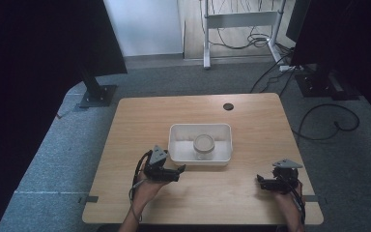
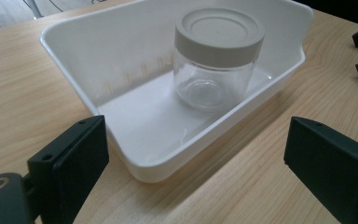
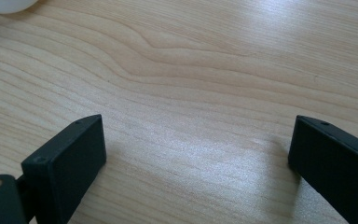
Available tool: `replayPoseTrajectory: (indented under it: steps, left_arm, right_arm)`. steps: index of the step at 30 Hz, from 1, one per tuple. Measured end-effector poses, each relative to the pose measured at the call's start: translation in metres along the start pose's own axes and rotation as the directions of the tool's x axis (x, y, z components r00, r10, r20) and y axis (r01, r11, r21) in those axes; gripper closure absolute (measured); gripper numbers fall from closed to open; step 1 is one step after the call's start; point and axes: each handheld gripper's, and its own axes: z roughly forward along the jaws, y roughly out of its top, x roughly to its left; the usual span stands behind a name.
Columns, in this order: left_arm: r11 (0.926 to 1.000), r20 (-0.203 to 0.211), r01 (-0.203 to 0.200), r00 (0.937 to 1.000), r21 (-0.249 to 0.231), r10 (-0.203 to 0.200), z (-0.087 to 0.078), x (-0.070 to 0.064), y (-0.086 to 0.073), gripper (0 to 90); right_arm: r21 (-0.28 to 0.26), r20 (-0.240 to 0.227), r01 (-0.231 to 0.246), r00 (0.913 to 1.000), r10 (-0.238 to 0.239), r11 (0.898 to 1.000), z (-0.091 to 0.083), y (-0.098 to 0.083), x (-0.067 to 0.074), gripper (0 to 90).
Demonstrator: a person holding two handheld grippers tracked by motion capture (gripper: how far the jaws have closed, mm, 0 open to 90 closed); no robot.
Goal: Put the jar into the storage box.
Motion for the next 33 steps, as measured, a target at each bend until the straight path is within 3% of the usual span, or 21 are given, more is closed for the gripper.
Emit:
replayPoseTrajectory:
  steps: [10,16,25,33]
  left_arm:
    - [0.9995,-0.002,-0.004,1.0,0.032,0.004,-0.004,0.003,-0.017,6.6]
    - [0.9983,0.019,-0.005,0.9998,0.058,0.004,-0.002,0.006,-0.031,8.3]
    - [0.9945,0.016,0.047,0.9987,0.094,-0.049,0.003,0.013,-0.055,8.3]
    - [0.9885,0.004,0.055,0.9984,0.14,-0.056,0.005,0.014,-0.065,8.3]
  right_arm:
    - [0.0,0.0,0.0,1.0,0.0,1.0,0.0,0.0,0.0,3.6]
    - [0.0,0.0,0.0,1.0,0.0,1.0,0.0,0.0,0.0,3.5]
    - [0.0,0.0,0.001,1.0,-0.001,1.0,0.0,0.0,0.0,3.6]
    - [0.0,0.0,0.001,1.0,-0.001,1.0,0.0,0.0,0.0,3.5]
